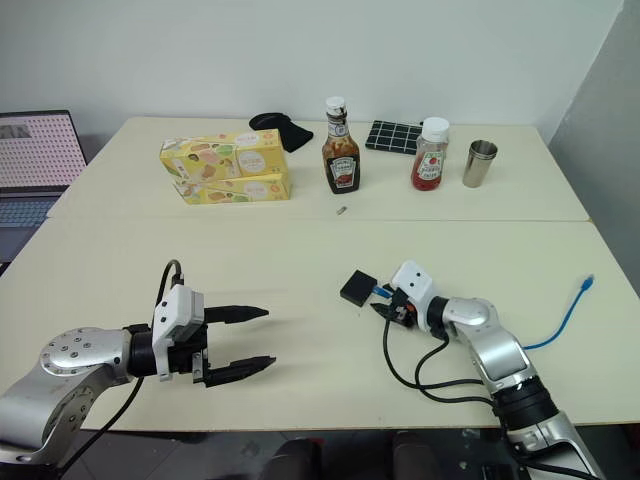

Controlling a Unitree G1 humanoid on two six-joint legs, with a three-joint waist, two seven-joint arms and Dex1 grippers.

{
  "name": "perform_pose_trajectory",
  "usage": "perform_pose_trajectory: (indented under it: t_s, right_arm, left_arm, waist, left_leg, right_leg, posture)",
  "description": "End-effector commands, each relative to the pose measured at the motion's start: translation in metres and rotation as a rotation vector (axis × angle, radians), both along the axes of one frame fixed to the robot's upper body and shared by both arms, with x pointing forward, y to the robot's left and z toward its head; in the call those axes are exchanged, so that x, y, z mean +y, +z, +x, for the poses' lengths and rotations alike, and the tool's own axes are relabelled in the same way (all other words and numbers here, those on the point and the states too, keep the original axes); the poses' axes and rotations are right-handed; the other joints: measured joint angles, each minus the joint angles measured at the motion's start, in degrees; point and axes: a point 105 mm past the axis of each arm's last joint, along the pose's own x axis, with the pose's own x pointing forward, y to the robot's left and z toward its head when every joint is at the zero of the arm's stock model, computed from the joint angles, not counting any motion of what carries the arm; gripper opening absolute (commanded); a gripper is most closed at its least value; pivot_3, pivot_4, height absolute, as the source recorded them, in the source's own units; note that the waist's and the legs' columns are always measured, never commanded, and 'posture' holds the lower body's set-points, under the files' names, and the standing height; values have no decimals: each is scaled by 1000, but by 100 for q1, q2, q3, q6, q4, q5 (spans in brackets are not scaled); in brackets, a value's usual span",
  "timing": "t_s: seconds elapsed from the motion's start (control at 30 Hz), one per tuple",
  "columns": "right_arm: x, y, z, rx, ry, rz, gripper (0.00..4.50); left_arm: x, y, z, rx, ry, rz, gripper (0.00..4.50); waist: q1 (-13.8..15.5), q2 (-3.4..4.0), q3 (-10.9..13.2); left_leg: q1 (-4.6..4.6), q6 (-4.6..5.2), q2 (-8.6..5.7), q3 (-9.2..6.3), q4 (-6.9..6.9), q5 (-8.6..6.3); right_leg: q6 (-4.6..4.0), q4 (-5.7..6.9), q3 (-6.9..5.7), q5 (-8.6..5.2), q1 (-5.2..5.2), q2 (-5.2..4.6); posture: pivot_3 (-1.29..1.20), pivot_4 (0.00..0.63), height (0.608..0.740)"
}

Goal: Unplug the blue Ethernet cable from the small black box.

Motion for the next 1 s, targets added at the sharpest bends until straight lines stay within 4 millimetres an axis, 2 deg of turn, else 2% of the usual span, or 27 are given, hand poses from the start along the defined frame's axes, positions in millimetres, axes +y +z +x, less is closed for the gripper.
perform_pose_trajectory:
  t_s: [0.03,0.17,0.2,0.4,0.5,0.6,0.87,1.0]
  right_arm:
    - [-2,6,3,-21,20,-29,1241]
    - [-2,14,1,-93,86,-92,223]
    - [0,19,1,-129,113,-111,131]
    - [20,50,-9,-375,304,-173,130]
    - [39,72,-21,-644,487,-245,130]
    - [52,86,-31,-773,590,-234,130]
    - [63,100,-39,-885,645,-177,129]
    - [64,104,-39,-910,645,-166,129]
  left_arm:
    - [1,2,2,-17,13,-8,4500]
    - [1,-2,6,56,65,-75,4500]
    - [0,0,7,72,72,-104,4500]
    - [-6,11,14,147,105,-243,4500]
    - [-15,22,16,208,95,-373,4500]
    - [-20,28,20,229,96,-442,4500]
    - [-26,37,24,261,85,-533,4500]
    - [-28,40,22,275,57,-559,3813]
  waist:
    - [0,0,0]
    - [-1,1,1]
    - [-1,1,1]
    - [-6,1,2]
    - [-9,2,2]
    - [-8,1,2]
    - [2,0,1]
    - [2,0,1]
  left_leg:
    - [0,0,0,0,0,0]
    - [0,0,0,0,1,0]
    - [-1,0,0,-1,1,0]
    - [-2,0,0,-2,3,0]
    - [-2,0,0,-2,2,0]
    - [-2,-1,1,-1,3,0]
    - [-2,-3,5,-11,5,2]
    - [-2,-3,5,-13,6,2]
  right_leg:
    - [0,0,0,0,0,0]
    - [0,1,-1,0,0,0]
    - [0,0,-1,0,0,0]
    - [1,1,-3,0,0,-2]
    - [0,2,-2,0,-2,-5]
    - [0,2,-3,0,-3,-7]
    - [0,2,-6,0,3,-11]
    - [0,3,-7,1,3,-11]
  posture:
    - [0,150,740]
    - [0,150,740]
    - [0,150,740]
    - [0,150,740]
    - [0,150,740]
    - [0,150,740]
    - [0,150,740]
    - [0,150,740]
